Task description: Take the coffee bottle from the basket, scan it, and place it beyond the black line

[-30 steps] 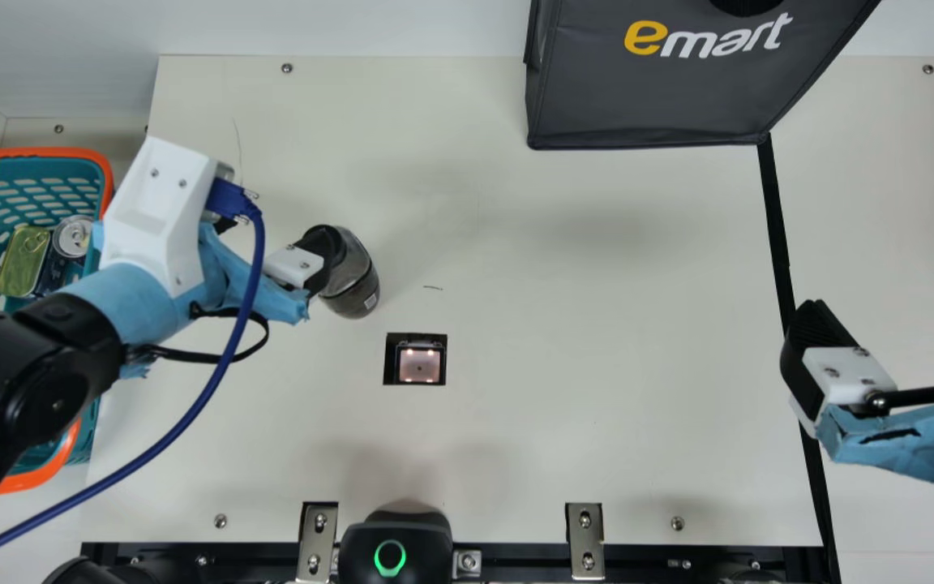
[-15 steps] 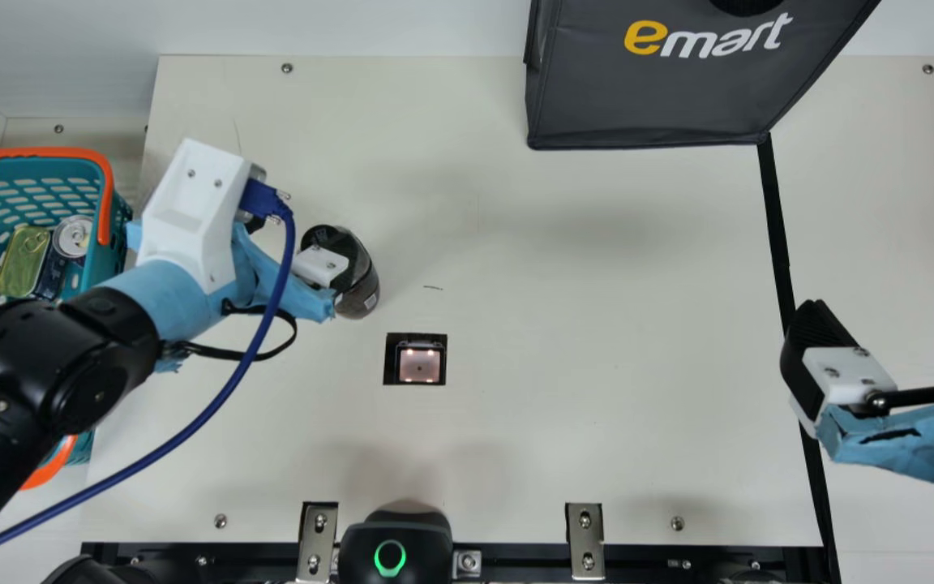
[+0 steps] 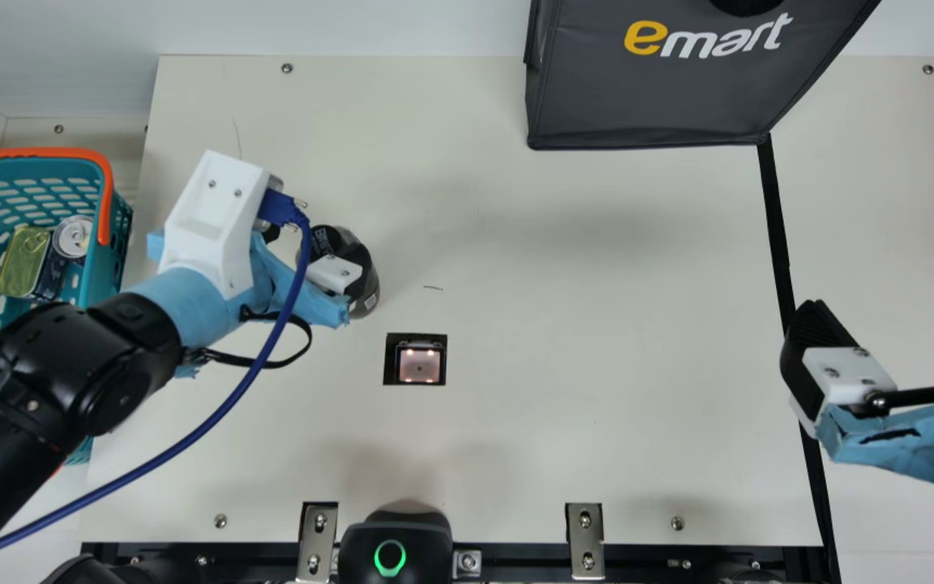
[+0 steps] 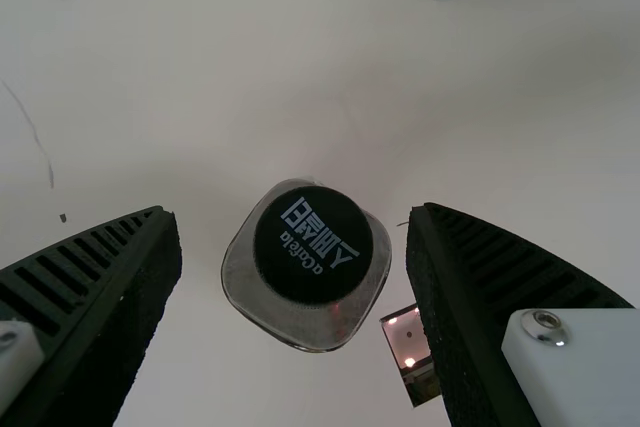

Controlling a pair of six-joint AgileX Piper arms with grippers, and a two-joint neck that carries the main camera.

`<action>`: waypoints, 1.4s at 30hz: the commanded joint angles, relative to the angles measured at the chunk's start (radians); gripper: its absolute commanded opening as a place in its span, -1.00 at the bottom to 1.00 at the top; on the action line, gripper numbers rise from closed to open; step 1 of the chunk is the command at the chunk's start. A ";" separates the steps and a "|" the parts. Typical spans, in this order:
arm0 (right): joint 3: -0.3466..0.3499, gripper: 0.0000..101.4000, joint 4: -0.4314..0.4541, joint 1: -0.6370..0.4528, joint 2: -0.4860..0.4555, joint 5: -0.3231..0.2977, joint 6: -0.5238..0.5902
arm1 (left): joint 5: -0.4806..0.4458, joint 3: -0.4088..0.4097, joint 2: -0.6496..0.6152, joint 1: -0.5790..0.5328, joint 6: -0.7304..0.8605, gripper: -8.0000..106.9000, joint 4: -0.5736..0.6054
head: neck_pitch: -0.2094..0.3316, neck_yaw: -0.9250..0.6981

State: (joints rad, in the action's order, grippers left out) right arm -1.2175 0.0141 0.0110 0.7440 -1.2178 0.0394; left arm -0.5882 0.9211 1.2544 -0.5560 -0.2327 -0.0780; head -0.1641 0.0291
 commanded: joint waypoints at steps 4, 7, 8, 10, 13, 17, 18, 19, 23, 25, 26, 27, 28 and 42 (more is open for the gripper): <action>0.000 0.79 0.000 0.000 0.000 0.000 0.000 | 0.015 -0.006 0.014 0.001 -0.016 0.71 -0.004 | 0.026 -0.002; 0.000 0.79 0.000 0.000 0.000 0.000 0.000 | 0.024 -0.008 0.023 0.000 -0.026 0.71 -0.007 | 0.026 -0.002; 0.000 0.79 0.000 0.000 0.000 0.000 0.000 | 0.027 -0.009 0.026 0.000 -0.030 0.71 -0.008 | 0.026 -0.002; 0.000 0.79 0.000 0.000 0.000 0.000 0.000 | 0.033 -0.011 0.032 0.000 -0.035 0.71 -0.009 | 0.026 -0.002; 0.000 0.79 0.000 0.000 0.000 0.000 0.000 | 0.041 -0.013 0.040 -0.002 -0.044 0.71 -0.012 | 0.026 -0.002; 0.000 0.79 0.000 0.000 0.000 0.000 0.000 | 0.049 -0.014 0.049 -0.004 -0.053 0.71 -0.017 | 0.026 -0.002; 0.000 0.79 0.000 0.000 0.000 0.000 0.000 | 0.050 -0.015 0.051 -0.004 -0.054 0.71 -0.019 | 0.026 -0.002; 0.000 0.79 0.000 0.000 0.000 0.000 0.000 | 0.052 -0.016 0.053 -0.004 -0.056 0.71 -0.020 | 0.026 -0.002; 0.000 0.79 0.000 0.000 0.000 0.000 0.000 | 0.058 -0.019 0.060 -0.003 -0.058 0.71 -0.023 | 0.026 -0.002; 0.000 0.79 0.000 0.000 0.000 0.000 0.000 | 0.060 -0.020 0.063 -0.003 -0.060 0.71 -0.025 | 0.026 -0.002; 0.000 0.79 0.000 0.000 0.000 0.000 0.000 | 0.061 -0.020 0.064 -0.003 -0.062 0.71 -0.026 | 0.026 -0.002; 0.000 0.79 0.000 0.000 0.000 0.000 0.000 | 0.062 -0.021 0.066 -0.003 -0.062 0.71 -0.026 | 0.026 -0.002; 0.000 0.79 0.000 0.000 0.000 0.000 0.000 | 0.063 -0.021 0.068 -0.004 -0.064 0.71 -0.027 | 0.026 -0.002; 0.000 0.79 0.000 0.000 0.000 0.002 0.000 | 0.072 -0.007 0.094 -0.012 -0.070 0.59 -0.026 | 0.026 -0.002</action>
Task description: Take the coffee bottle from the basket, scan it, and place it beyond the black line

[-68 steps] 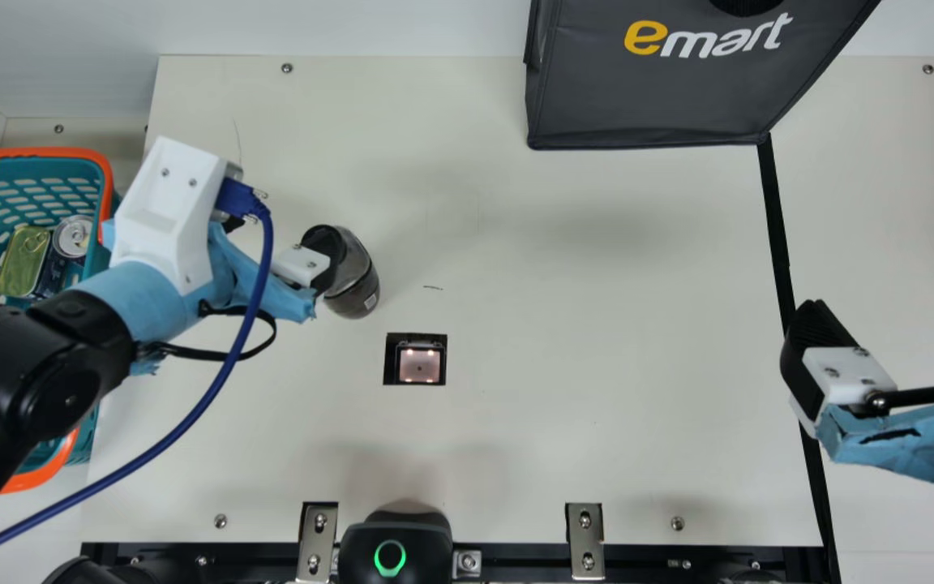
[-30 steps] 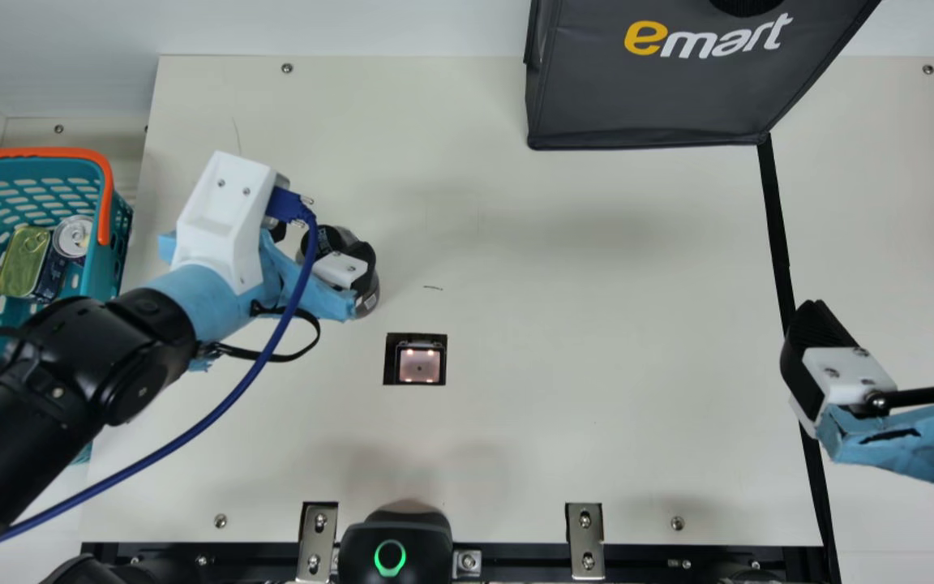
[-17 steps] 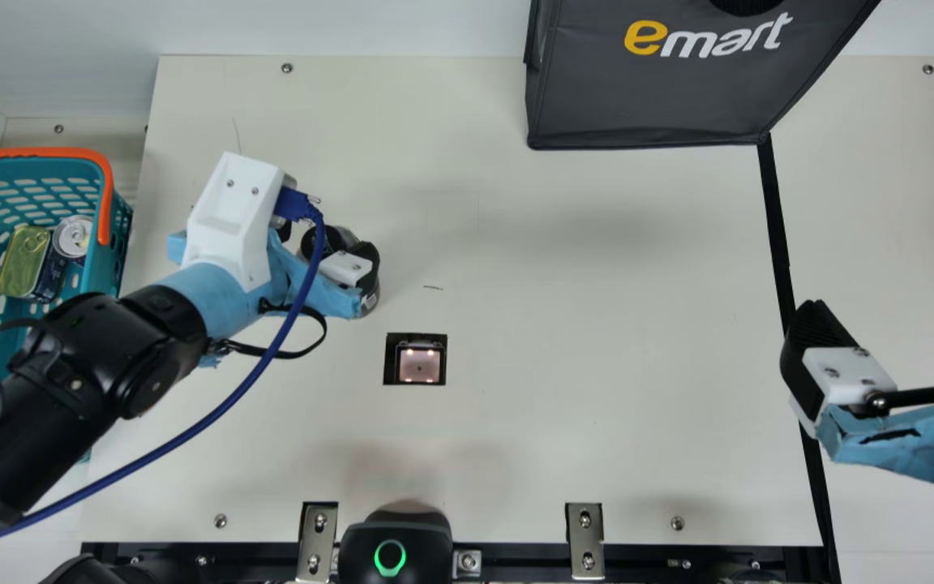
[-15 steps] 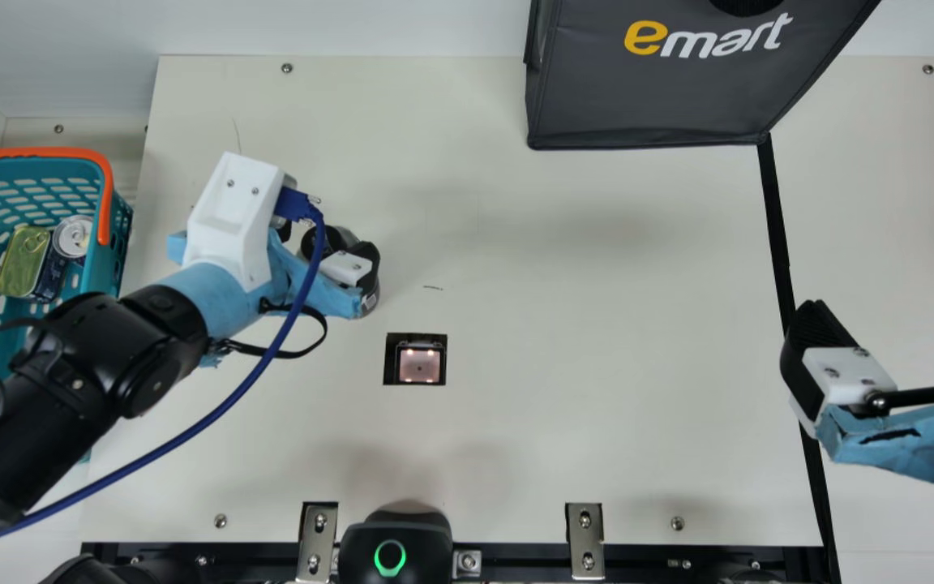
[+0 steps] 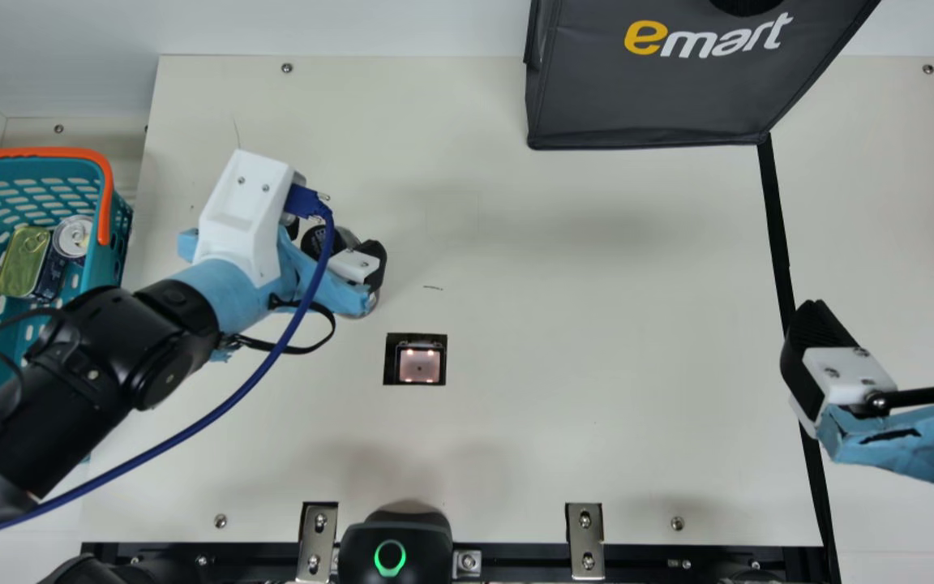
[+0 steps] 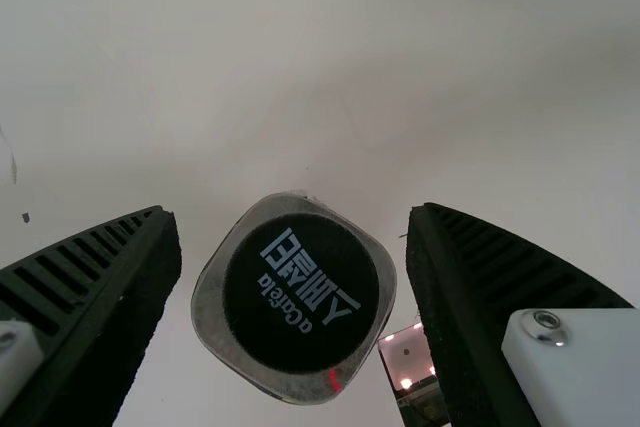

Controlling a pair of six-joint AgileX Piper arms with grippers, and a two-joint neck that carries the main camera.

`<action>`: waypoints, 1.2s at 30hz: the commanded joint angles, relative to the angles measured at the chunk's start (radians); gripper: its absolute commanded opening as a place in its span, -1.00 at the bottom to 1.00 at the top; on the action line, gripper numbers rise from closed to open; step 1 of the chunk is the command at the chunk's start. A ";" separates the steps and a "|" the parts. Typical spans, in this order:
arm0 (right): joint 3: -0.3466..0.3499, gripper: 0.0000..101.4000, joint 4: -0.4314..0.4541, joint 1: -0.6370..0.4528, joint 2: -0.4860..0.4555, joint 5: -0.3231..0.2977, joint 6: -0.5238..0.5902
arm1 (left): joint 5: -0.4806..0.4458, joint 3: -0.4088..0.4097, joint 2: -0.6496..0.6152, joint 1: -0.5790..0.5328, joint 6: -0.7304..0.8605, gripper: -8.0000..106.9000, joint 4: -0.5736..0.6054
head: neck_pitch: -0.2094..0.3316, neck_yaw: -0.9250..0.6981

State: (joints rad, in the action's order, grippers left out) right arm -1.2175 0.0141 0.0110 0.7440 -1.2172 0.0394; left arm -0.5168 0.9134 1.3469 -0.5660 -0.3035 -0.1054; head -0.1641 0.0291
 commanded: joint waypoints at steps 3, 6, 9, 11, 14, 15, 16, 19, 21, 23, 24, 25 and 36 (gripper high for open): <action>0.000 0.79 0.000 0.000 0.000 0.000 0.000 | 0.000 0.002 0.004 -0.004 0.003 0.24 0.004 | 0.026 -0.002; 0.000 0.79 0.000 0.000 0.000 0.000 0.000 | -0.001 0.002 0.006 -0.006 0.010 -0.11 0.010 | 0.026 -0.002; 0.000 0.79 0.000 0.000 0.000 0.000 0.000 | -0.002 0.002 0.007 -0.008 0.016 -0.46 0.014 | 0.026 -0.002; 0.000 0.79 0.000 0.000 0.000 0.000 0.000 | -0.003 0.002 0.008 -0.008 0.020 -0.68 0.017 | 0.026 -0.002; 0.000 0.79 0.000 0.000 0.000 0.000 0.000 | -0.004 0.002 0.007 -0.008 0.030 -0.68 0.022 | 0.026 -0.002; 0.000 0.79 0.000 0.000 0.000 0.000 0.000 | -0.005 0.003 0.007 -0.008 0.034 -0.68 0.024 | 0.026 -0.002; 0.000 0.79 0.000 0.000 0.000 0.000 0.000 | -0.005 0.004 0.006 -0.008 0.039 -0.68 0.026 | 0.026 -0.002; 0.000 0.79 0.000 0.000 0.000 0.000 0.000 | -0.006 0.008 0.003 -0.007 0.060 -0.68 0.033 | 0.026 -0.002; 0.000 0.79 0.000 0.000 0.000 0.000 0.000 | -0.007 0.011 0.002 -0.006 0.079 -0.68 0.040 | 0.026 -0.002; 0.000 0.79 0.000 0.000 0.000 0.000 0.000 | -0.008 0.014 0.000 -0.005 0.100 -0.68 0.049 | 0.026 -0.002; 0.000 0.79 0.000 0.000 0.000 0.000 0.000 | -0.008 0.015 -0.002 -0.005 0.111 -0.68 0.053 | 0.026 -0.002; 0.000 0.79 0.000 0.000 0.000 0.000 0.000 | -0.009 0.017 -0.003 -0.004 0.124 -0.68 0.058 | 0.026 -0.002; 0.000 0.79 0.000 0.000 0.000 0.000 0.000 | -0.001 0.024 -0.022 -0.016 0.278 -0.68 0.119 | 0.026 -0.002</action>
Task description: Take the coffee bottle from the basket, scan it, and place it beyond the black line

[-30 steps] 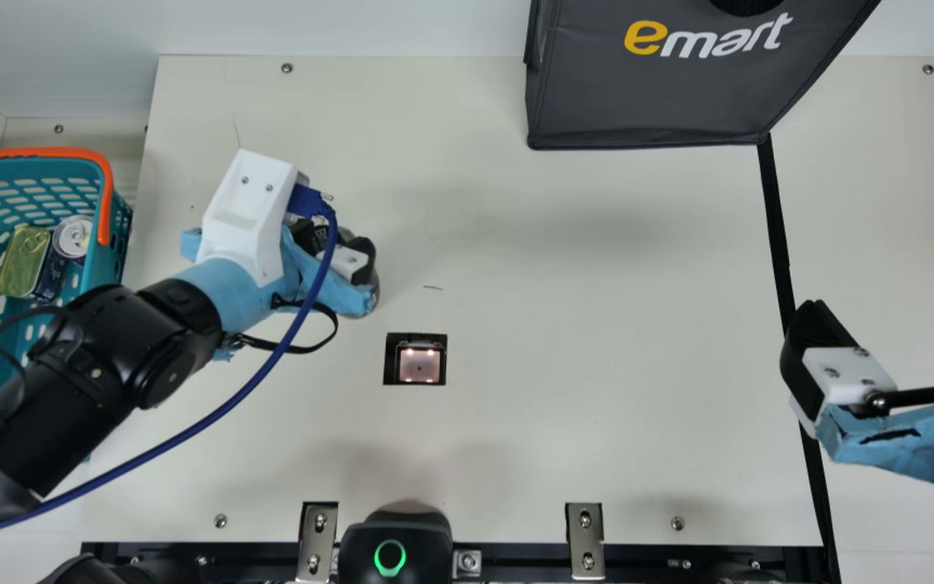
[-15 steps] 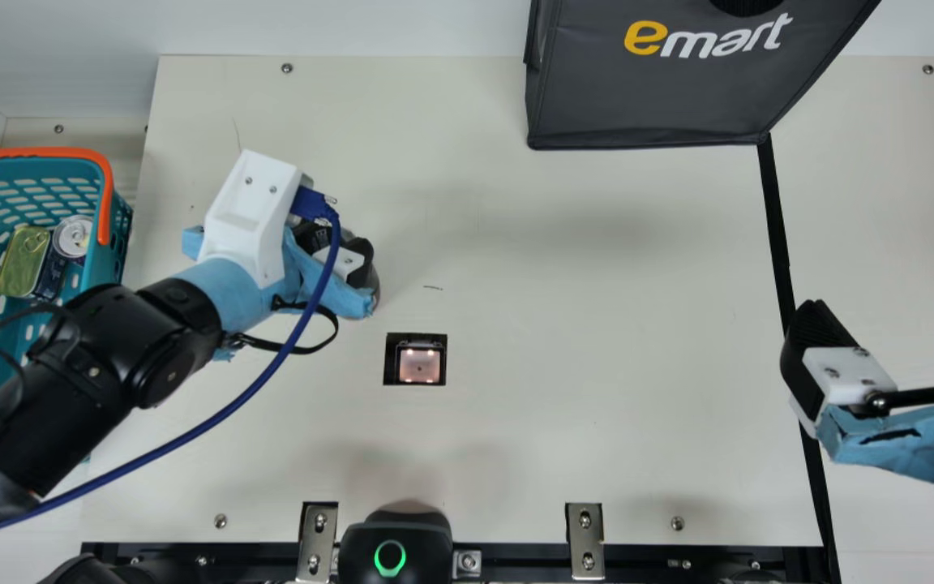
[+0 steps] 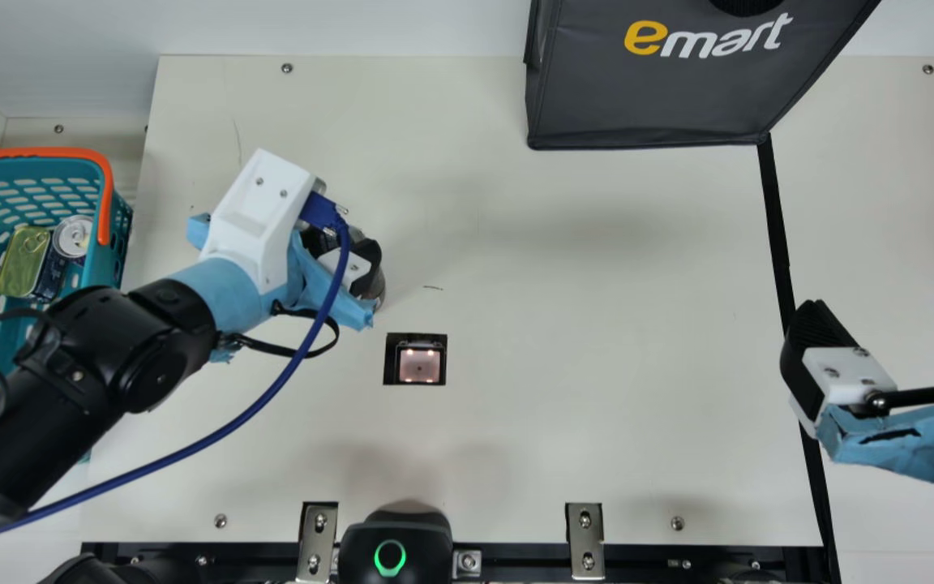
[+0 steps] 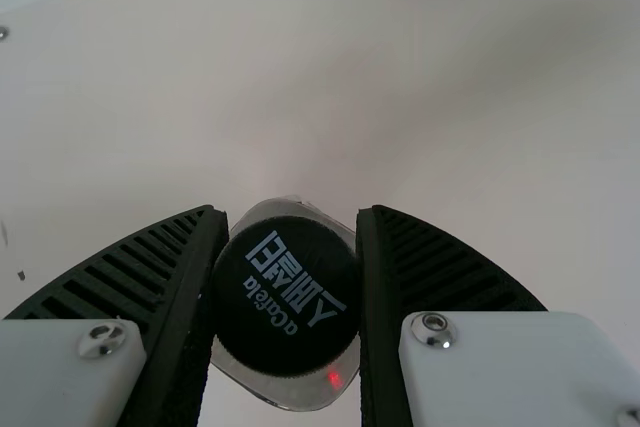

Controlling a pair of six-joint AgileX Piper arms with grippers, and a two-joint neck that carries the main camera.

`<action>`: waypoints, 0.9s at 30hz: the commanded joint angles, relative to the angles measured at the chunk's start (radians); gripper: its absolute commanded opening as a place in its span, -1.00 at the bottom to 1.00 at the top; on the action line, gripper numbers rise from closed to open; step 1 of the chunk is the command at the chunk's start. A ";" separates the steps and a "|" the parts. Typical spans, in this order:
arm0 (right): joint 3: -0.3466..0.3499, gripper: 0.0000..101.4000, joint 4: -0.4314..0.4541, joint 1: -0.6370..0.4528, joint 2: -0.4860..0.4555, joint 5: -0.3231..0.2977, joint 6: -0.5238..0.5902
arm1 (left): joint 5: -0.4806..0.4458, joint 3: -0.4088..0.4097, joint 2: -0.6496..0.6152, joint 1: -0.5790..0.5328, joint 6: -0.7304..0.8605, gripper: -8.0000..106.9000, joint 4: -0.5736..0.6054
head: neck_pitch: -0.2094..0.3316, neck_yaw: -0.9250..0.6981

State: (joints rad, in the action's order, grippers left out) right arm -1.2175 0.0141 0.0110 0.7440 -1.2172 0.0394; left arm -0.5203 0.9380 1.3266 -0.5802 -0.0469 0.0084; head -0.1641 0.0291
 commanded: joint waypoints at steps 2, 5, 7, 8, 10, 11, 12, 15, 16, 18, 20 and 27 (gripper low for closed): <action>0.000 0.79 0.000 0.000 0.000 0.000 0.000 | 0.005 0.000 -0.004 -0.004 0.052 -0.68 0.022 | 0.026 -0.002; 0.000 0.79 0.000 0.000 0.000 -0.001 0.000 | 0.010 -0.001 -0.010 -0.010 0.094 -0.68 0.050 | 0.026 -0.002; 0.000 0.79 0.000 0.000 0.000 0.000 0.000 | 0.013 -0.002 -0.012 -0.014 0.121 -0.68 0.069 | 0.026 -0.002; 0.000 0.79 0.000 0.000 0.000 0.000 0.000 | 0.014 -0.002 -0.014 -0.015 0.135 -0.68 0.079 | 0.026 -0.002; 0.000 0.79 0.000 0.000 0.000 0.000 0.000 | 0.017 -0.003 -0.016 -0.019 0.162 -0.68 0.101 | 0.026 -0.002; 0.000 0.79 0.000 0.000 0.000 0.000 0.000 | 0.018 -0.004 -0.017 -0.020 0.175 -0.68 0.113 | 0.026 -0.002; 0.000 0.79 0.000 0.000 0.000 0.000 0.000 | 0.019 -0.004 -0.019 -0.021 0.189 -0.68 0.126 | 0.026 -0.002; 0.000 0.79 0.000 0.000 0.000 0.000 0.000 | 0.018 -0.004 -0.023 -0.024 0.229 -0.68 0.160 | 0.026 -0.002; 0.000 0.79 0.000 0.000 0.000 0.000 0.000 | 0.017 -0.003 -0.025 -0.025 0.240 -0.68 0.170 | 0.026 -0.002; 0.000 0.79 0.000 0.000 0.000 0.000 0.000 | 0.014 -0.002 -0.028 -0.024 0.268 -0.68 0.194 | 0.026 -0.002; 0.000 0.79 0.000 0.000 0.000 0.000 0.000 | 0.008 -0.001 -0.032 -0.023 0.295 -0.68 0.217 | 0.026 -0.002; 0.000 0.79 0.000 0.000 0.000 0.000 0.000 | -0.020 0.001 -0.052 -0.018 0.388 -0.68 0.292 | 0.026 -0.002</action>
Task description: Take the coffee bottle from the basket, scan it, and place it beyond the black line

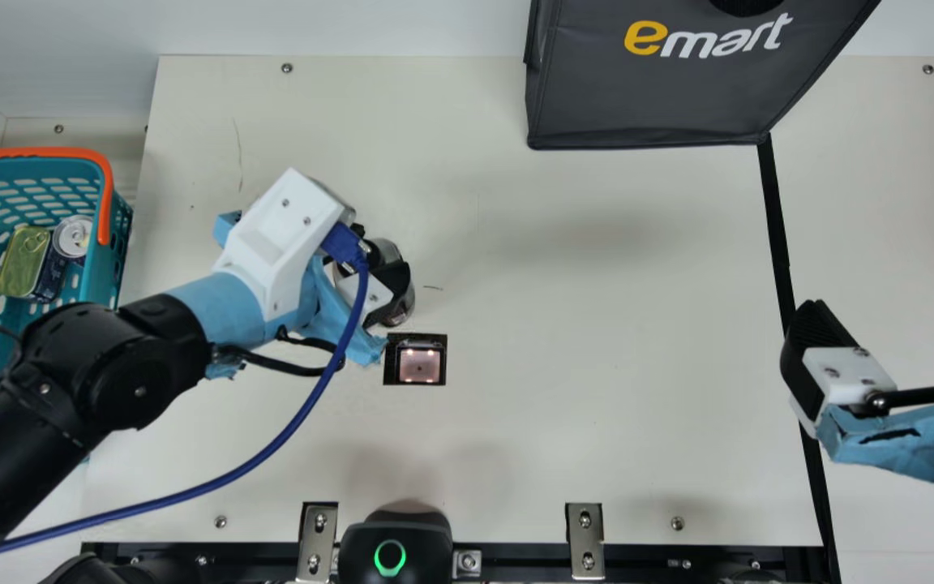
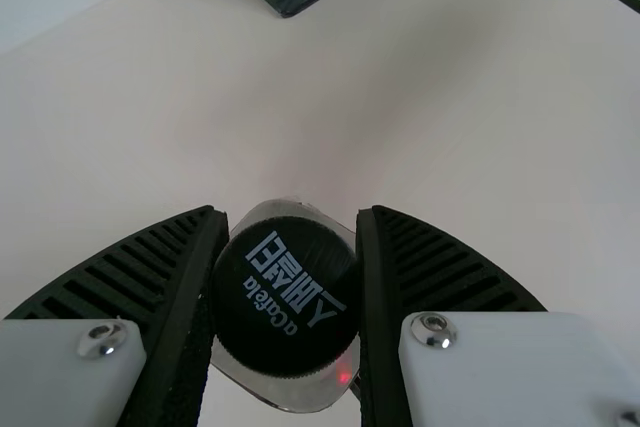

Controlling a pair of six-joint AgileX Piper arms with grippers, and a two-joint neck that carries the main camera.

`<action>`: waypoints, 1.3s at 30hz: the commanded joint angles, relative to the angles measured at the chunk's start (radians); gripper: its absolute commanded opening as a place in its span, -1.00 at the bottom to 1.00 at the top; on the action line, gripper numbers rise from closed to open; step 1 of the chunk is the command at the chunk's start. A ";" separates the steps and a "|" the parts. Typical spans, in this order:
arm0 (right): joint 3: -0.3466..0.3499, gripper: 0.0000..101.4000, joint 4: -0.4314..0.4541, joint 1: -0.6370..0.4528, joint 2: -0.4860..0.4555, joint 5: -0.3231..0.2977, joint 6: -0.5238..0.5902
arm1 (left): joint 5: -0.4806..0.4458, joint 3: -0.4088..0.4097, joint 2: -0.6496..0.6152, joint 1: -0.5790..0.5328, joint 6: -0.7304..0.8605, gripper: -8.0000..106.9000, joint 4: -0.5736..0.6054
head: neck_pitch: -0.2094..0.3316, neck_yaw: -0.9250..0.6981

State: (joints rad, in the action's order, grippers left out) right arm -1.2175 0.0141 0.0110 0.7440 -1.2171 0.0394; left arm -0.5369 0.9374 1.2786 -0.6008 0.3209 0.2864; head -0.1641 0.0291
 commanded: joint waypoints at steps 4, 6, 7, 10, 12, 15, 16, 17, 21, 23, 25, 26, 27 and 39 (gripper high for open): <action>0.000 0.79 0.000 0.000 0.000 0.000 0.000 | -0.024 -0.002 -0.018 0.004 0.065 -0.68 0.049 | 0.026 -0.002; 0.000 0.79 0.000 0.000 0.000 0.000 0.000 | -0.036 -0.004 -0.028 0.006 0.086 -0.68 0.066 | 0.026 -0.002; 0.000 0.79 0.000 0.000 0.000 0.000 0.000 | -0.043 -0.004 -0.032 0.008 0.096 -0.68 0.074 | 0.026 -0.002; 0.000 0.79 0.000 0.000 0.000 0.000 0.000 | -0.060 -0.008 -0.047 0.011 0.118 -0.68 0.093 | 0.026 -0.002; 0.000 0.79 0.000 0.000 0.000 0.000 0.000 | -0.072 -0.011 -0.058 0.012 0.130 -0.68 0.102 | 0.026 -0.002; 0.000 0.79 0.000 0.000 0.000 0.000 0.000 | -0.086 -0.015 -0.073 0.012 0.142 -0.68 0.113 | 0.026 -0.002; 0.000 0.79 0.000 0.000 0.000 0.000 0.000 | -0.091 -0.015 -0.078 0.011 0.145 -0.68 0.116 | 0.026 -0.002; 0.000 0.79 0.000 0.000 0.000 0.000 0.000 | -0.094 -0.017 -0.082 0.009 0.146 -0.68 0.119 | 0.026 -0.002; 0.000 0.79 0.000 0.000 0.000 0.002 0.000 | -0.108 -0.022 -0.101 -0.005 0.150 -0.68 0.126 | 0.026 -0.002; 0.000 0.79 0.000 0.000 0.000 0.002 0.000 | -0.114 -0.026 -0.110 -0.014 0.149 -0.68 0.126 | 0.026 -0.002; 0.000 0.79 0.000 0.000 0.000 0.002 0.000 | -0.119 -0.030 -0.119 -0.026 0.145 -0.68 0.124 | 0.026 -0.002; 0.000 0.79 0.000 0.000 0.000 0.002 0.000 | -0.121 -0.032 -0.123 -0.031 0.143 -0.68 0.123 | 0.026 -0.002; 0.000 0.79 0.000 0.000 0.000 0.002 0.000 | -0.123 -0.035 -0.127 -0.038 0.140 -0.68 0.121 | 0.026 -0.002; 0.000 0.79 0.000 0.000 0.000 0.002 0.000 | -0.141 -0.061 -0.175 -0.112 0.085 -0.68 0.085 | 0.026 -0.002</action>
State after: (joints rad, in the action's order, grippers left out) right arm -1.2175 0.0141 0.0110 0.7440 -1.2146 0.0394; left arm -0.6757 0.8783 1.1056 -0.7088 0.4090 0.3747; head -0.1641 0.0291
